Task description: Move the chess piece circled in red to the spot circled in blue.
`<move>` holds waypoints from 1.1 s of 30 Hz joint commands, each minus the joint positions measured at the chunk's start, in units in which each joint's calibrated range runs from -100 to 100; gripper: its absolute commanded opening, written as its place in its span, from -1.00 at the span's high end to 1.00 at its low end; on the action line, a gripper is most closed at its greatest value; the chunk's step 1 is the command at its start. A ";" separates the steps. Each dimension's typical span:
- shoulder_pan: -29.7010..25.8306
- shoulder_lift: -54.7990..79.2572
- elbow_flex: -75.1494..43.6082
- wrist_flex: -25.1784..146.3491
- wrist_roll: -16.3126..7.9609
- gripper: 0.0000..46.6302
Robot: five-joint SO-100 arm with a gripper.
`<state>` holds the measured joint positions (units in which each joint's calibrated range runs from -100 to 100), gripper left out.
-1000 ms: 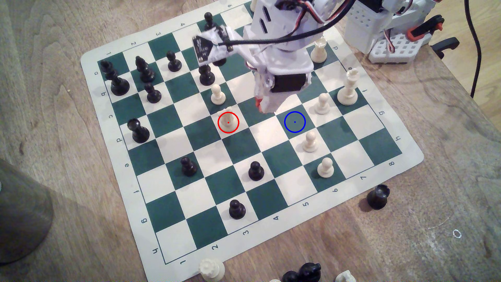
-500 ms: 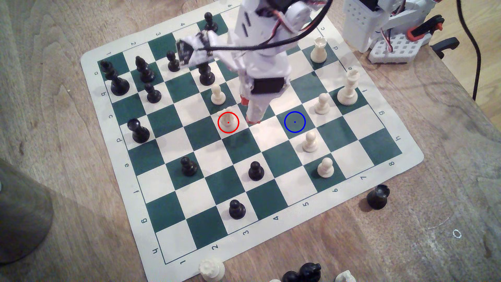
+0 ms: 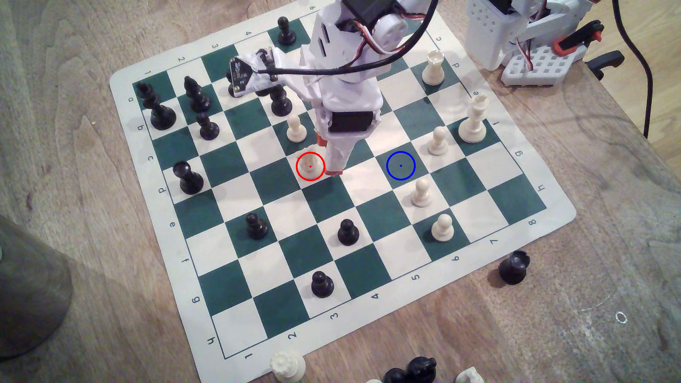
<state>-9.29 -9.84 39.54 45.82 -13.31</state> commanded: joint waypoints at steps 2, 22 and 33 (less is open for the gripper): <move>0.96 0.17 -3.18 -2.25 0.54 0.35; 0.96 0.08 -4.00 -8.31 0.00 0.40; 0.57 1.10 -3.91 -8.63 0.34 0.99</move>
<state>-8.48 -7.83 39.54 38.01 -13.21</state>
